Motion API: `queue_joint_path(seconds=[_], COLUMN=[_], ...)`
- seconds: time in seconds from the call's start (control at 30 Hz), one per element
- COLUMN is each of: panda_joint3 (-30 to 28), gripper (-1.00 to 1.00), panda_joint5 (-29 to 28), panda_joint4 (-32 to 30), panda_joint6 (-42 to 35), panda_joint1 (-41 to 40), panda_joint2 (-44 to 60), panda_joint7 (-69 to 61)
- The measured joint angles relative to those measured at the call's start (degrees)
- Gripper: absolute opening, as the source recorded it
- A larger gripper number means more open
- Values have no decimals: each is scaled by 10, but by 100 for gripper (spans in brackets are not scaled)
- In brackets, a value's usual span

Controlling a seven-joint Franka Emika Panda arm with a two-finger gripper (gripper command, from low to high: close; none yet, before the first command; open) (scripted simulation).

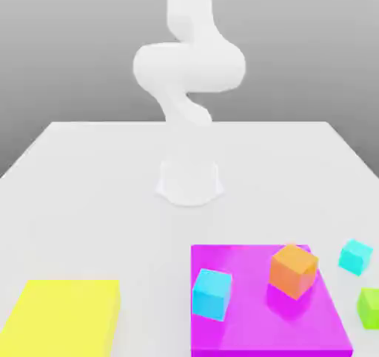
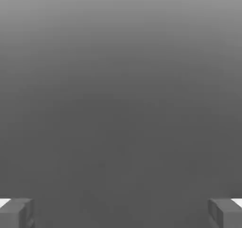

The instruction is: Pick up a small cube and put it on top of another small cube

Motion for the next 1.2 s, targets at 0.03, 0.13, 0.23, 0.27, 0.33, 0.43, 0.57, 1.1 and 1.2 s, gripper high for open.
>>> queue_joint_path(seconds=[0.03,0.13,0.23,0.27,0.33,0.43,0.57,1.1,1.2], panda_joint3=[15,58,99,112,138,175,215,143,143], gripper=[0,0,0,0,0,0,0,-100,-100], panda_joint5=[-6,-24,-44,-52,-67,-92,-128,-291,-291], panda_joint4=[-6,-24,-41,-46,-58,-75,-97,-116,-116], panda_joint6=[10,38,66,76,94,121,157,319,319], panda_joint1=[2,8,16,19,26,38,65,257,257], panda_joint2=[22,86,147,168,209,272,356,646,646], panda_joint7=[5,22,41,47,61,83,113,247,248])
